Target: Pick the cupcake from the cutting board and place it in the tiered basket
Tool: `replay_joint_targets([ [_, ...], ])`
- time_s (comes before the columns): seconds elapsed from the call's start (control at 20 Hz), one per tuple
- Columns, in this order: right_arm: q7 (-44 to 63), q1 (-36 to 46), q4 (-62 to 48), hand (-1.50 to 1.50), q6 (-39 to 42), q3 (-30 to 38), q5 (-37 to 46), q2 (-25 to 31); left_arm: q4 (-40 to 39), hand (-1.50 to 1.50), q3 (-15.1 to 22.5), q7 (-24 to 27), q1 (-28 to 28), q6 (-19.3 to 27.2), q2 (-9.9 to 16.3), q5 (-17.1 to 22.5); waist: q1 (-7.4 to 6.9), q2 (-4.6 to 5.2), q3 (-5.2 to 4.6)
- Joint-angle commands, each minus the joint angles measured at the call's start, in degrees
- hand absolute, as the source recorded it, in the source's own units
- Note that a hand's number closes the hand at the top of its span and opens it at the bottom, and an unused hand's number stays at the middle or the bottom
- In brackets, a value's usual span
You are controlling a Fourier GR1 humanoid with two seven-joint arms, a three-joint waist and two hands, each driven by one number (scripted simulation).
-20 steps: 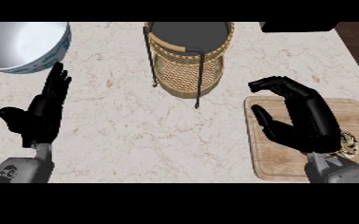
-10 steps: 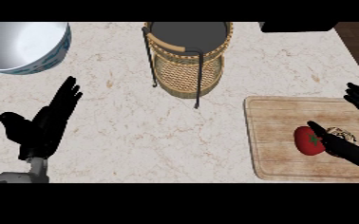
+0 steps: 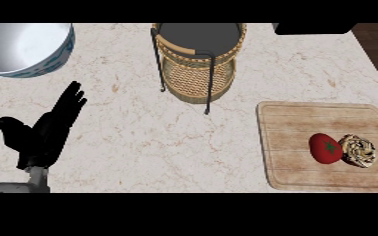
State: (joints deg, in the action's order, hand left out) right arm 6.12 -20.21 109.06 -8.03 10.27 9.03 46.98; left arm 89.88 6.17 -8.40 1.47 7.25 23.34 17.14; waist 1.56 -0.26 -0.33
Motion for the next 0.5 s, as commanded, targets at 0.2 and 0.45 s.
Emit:
replay_joint_targets([
  [0.2,21.04,-4.86,13.36,-1.5,17.6,-3.97,-0.31,12.48,-2.0,0.0,-1.13,1.6,0.55,-2.22,0.06,0.6,-1.13,0.27,0.08],
  [0.45,37.08,0.97,22.84,-1.5,19.32,-7.25,0.62,8.11,-0.07,0.0,-0.24,-0.67,1.88,-1.33,-1.42,-1.77,-1.58,0.23,0.26],
])
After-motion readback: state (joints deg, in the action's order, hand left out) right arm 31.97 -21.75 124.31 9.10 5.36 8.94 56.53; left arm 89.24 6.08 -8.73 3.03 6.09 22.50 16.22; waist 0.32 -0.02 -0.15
